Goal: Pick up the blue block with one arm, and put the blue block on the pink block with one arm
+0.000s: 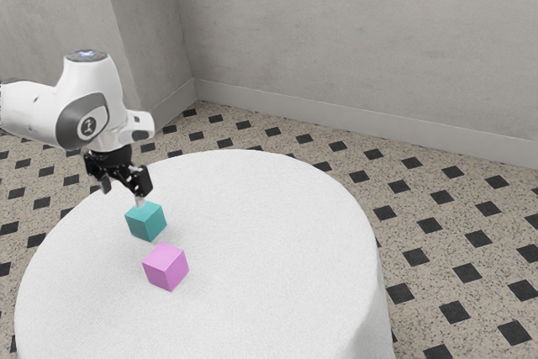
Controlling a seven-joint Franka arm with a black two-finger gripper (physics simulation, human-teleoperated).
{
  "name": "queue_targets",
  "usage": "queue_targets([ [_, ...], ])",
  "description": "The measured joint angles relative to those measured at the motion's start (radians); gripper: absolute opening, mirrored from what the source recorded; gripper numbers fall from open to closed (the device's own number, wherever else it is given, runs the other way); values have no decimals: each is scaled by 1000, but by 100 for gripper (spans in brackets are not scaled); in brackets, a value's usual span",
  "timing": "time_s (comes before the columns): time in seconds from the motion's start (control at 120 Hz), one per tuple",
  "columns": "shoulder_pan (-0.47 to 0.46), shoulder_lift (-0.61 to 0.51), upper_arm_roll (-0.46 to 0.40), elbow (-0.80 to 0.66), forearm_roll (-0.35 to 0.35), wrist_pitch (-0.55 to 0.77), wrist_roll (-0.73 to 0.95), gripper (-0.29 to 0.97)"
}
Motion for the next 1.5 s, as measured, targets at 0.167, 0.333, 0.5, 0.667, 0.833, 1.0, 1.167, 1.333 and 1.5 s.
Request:
queue_targets([
  [0.167, 0, 38, 0, -5, -10, 41, 22, 68],
  [0.333, -1, 63, -2, -12, -13, 62, 40, 68],
  [0.5, 17, 85, -3, -9, -13, 73, 53, 68],
  [0.667, 37, 112, -3, -1, -14, 78, 63, 68],
  [0.833, 32, 160, -9, 59, -17, 78, 70, 68],
  [1.0, 47, 189, -13, 79, -26, 78, 76, 68],
  [1.167, 86, 209, -57, 90, -42, 77, 80, 68],
  [1.333, 185, 244, -150, 111, -54, 77, 84, 68],
  [1.5, 191, 247, -162, 117, -56, 77, 88, 68],
])
